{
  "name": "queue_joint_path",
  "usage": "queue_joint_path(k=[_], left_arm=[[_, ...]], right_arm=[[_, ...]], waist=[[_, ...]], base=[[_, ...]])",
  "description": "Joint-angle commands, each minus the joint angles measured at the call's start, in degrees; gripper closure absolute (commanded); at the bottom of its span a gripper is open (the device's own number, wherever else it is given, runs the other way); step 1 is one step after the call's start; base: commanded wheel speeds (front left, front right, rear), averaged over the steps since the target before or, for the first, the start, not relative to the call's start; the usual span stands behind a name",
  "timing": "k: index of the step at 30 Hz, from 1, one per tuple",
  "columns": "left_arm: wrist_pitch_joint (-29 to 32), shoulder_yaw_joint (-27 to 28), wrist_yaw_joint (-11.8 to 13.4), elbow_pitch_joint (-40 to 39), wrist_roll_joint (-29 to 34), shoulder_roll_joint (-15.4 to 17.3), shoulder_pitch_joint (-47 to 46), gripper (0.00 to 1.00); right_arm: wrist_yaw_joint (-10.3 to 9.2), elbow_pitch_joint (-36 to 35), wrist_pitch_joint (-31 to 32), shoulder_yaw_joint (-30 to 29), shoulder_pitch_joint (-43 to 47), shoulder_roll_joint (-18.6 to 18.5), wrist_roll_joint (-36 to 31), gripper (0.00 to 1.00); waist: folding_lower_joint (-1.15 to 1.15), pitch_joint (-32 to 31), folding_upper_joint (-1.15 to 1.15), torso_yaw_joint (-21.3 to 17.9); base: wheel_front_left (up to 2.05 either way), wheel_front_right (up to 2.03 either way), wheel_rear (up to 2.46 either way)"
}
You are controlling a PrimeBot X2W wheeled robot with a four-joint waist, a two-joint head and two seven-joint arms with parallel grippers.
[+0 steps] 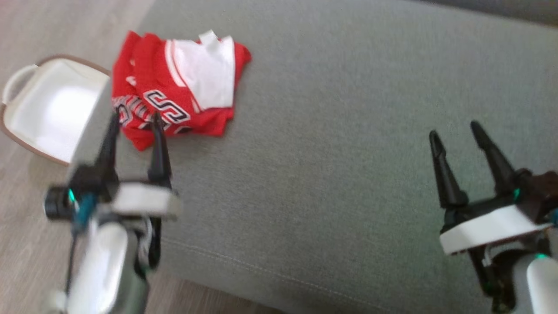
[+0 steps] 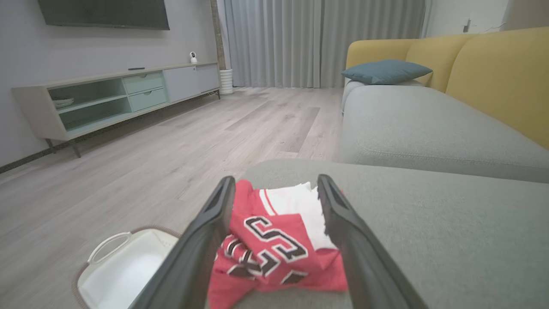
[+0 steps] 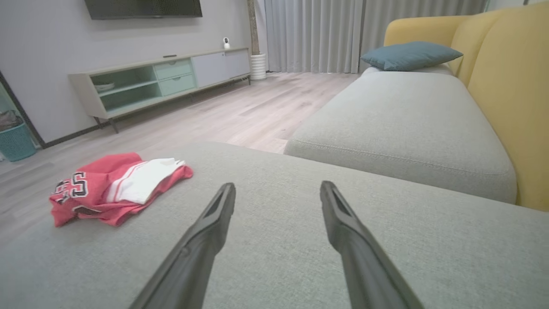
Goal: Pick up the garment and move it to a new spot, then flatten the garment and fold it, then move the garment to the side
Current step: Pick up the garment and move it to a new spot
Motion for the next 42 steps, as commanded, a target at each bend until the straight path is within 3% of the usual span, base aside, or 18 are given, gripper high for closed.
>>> queue_joint_path(k=[1,11,19,20,21,22,27,32,42], left_arm=[[-0.3,3.2,-0.5,-0.2,-0.5,0.8,-4.6,0.0],[1.8,5.5,-6.6,29.3,-4.6,2.6,-24.4,0.0],[10.6,6.4,-8.2,48.3,-6.9,4.7,-34.0,0.0],[11.1,6.4,-8.5,49.7,-7.1,4.9,-34.6,0.17],[11.5,6.4,-8.8,51.1,-7.3,5.2,-35.1,0.84],[11.5,6.3,-9.1,52.1,-7.3,5.3,-35.5,1.0],[6.9,5.6,-8.3,55.0,-6.4,6.8,-35.7,1.0],[0.9,5.4,-6.5,52.8,-5.5,7.7,-34.7,1.0],[-0.3,6.3,-3.7,29.4,-3.9,6.8,-22.8,1.0]], right_arm=[[0.21,-2.7,0.7,1.1,-2.3,-1.2,-0.3,0.0],[0.21,-5.5,2.8,0.7,-6.2,-4.8,0.1,0.0],[0.21,-4.2,2.2,1.0,-7.1,-4.7,0.8,0.0],[0.21,-4.0,2.1,1.1,-7.2,-4.6,0.9,0.0],[0.21,-3.8,1.9,1.1,-7.2,-4.4,1.1,0.0],[0.21,-3.4,1.8,1.1,-7.3,-4.2,1.2,0.0],[0.21,-2.0,0.5,1.1,-7.2,-3.3,1.5,0.0],[0.21,-0.8,-1.2,0.4,-5.8,-1.9,1.6,0.0],[0.21,1.2,-3.8,-0.3,-1.8,0.8,2.1,0.0]], waist=[[0.0,4.7,0.0,-2.4],[0.0,14.2,0.0,-5.9],[0.0,14.8,0.0,-7.1],[0.0,14.7,0.0,-7.2],[0.0,14.5,0.0,-7.3],[0.0,14.3,0.0,-7.4],[0.0,11.5,0.0,-8.0],[0.0,6.9,0.0,-8.1],[0.0,-2.7,0.0,-9.0]], base=[[0.0,0.0,0.0],[0.0,0.0,0.0],[0.0,0.0,0.0],[0.0,0.0,0.0],[0.0,0.0,0.0],[0.0,0.0,0.0],[0.0,0.0,0.0],[0.0,0.0,0.0],[0.0,0.0,0.0]])
